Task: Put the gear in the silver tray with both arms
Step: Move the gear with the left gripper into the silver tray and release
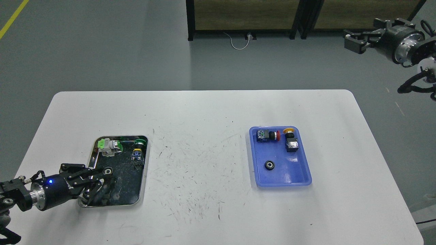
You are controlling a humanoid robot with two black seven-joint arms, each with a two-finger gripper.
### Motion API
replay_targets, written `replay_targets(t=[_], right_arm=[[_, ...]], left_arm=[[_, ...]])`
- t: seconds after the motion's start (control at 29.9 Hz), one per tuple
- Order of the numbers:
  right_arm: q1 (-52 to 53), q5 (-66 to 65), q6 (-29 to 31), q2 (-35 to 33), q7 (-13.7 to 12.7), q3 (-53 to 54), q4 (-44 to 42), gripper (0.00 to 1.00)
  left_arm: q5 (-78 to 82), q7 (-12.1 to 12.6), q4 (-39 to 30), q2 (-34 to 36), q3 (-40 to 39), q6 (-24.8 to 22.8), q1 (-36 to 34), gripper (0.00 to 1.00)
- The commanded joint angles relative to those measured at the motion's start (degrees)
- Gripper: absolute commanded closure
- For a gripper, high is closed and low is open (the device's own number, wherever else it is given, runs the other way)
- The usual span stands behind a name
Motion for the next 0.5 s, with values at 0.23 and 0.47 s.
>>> replay_targets(t=[0.23,0.47], right_arm=[[1.3,0.0,-0.1,3.0,0.0,-2.1,-1.7,0.03],[1.3,0.0,-0.9,5.0,0.0,-2.5,-2.4,0.03]], left_arm=[[0.1,-0.4,0.0,-0.8,0.4,0.2,1.0,0.76],[0.1,-0.4,0.3,-1.9,0.4,0.4,2.1,0.70]])
